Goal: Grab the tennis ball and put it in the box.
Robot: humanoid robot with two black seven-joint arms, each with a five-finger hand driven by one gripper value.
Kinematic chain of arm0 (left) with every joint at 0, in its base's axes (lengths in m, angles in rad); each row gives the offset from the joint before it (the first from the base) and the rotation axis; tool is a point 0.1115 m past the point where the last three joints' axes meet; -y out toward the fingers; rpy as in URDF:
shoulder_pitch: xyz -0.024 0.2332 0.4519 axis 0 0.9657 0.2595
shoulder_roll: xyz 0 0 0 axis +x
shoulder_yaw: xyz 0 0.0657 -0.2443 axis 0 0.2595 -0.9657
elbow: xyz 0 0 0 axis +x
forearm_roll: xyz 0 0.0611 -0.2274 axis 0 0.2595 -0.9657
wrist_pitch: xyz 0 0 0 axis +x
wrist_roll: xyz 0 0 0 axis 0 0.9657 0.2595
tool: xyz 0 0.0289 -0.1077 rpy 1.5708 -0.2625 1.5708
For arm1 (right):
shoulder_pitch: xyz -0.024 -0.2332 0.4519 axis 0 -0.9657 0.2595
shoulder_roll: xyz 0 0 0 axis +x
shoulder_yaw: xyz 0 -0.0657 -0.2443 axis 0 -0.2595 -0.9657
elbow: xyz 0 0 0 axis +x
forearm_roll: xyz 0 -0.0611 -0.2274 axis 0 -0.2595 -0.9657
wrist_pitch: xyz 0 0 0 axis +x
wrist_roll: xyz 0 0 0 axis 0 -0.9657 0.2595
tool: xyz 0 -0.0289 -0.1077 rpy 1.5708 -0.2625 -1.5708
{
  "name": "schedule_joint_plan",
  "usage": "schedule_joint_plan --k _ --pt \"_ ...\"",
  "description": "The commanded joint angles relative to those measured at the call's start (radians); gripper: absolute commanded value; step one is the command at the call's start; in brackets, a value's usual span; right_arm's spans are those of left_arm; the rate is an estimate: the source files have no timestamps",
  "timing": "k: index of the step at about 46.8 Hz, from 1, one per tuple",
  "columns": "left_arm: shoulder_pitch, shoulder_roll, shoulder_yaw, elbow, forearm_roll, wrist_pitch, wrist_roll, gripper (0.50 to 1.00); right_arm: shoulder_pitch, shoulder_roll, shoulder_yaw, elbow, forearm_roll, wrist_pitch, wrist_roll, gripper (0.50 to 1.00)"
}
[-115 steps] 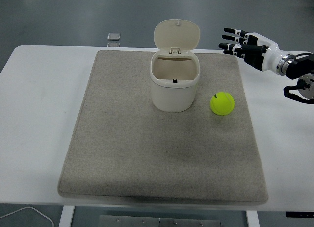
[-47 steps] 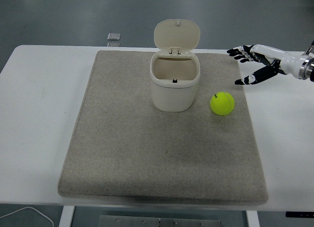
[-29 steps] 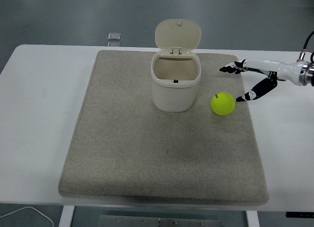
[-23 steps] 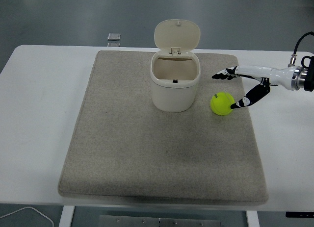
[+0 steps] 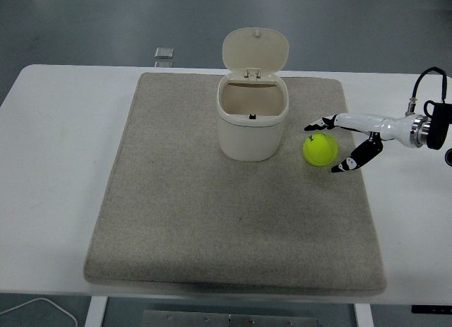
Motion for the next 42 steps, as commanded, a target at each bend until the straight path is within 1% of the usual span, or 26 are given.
schedule_joint_plan --k 1,9,19,30,37,38,40,42 --pt "0.000 0.000 0.000 0.000 0.000 -0.001 0.000 0.992 -0.002 0.000 0.000 -0.002 0.000 -0.006 0.001 0.924" --pt "0.000 0.000 0.000 0.000 0.000 0.000 0.000 0.992 0.001 0.003 0.003 -0.002 0.001 -0.014 0.001 0.915" --pt "0.000 0.000 0.000 0.000 0.001 -0.001 0.000 0.992 -0.004 0.029 0.003 -0.002 0.001 -0.015 -0.001 0.911" --pt "0.000 0.000 0.000 0.000 0.000 0.000 0.000 0.992 -0.010 0.029 0.003 -0.012 -0.003 -0.026 -0.001 0.901" --pt "0.000 0.000 0.000 0.000 0.000 0.000 0.000 0.992 -0.009 0.034 0.003 -0.025 -0.005 -0.027 -0.001 0.854" --pt "0.000 0.000 0.000 0.000 0.000 0.000 0.000 0.992 -0.009 0.035 0.003 -0.025 -0.005 -0.027 -0.001 0.836" --pt "0.000 0.000 0.000 0.000 0.000 -0.001 0.000 0.992 -0.010 0.039 0.003 -0.029 -0.006 -0.027 -0.001 0.827" --pt "0.000 0.000 0.000 0.000 0.000 -0.001 0.000 0.992 -0.009 0.043 0.003 -0.032 -0.012 -0.027 -0.001 0.803"
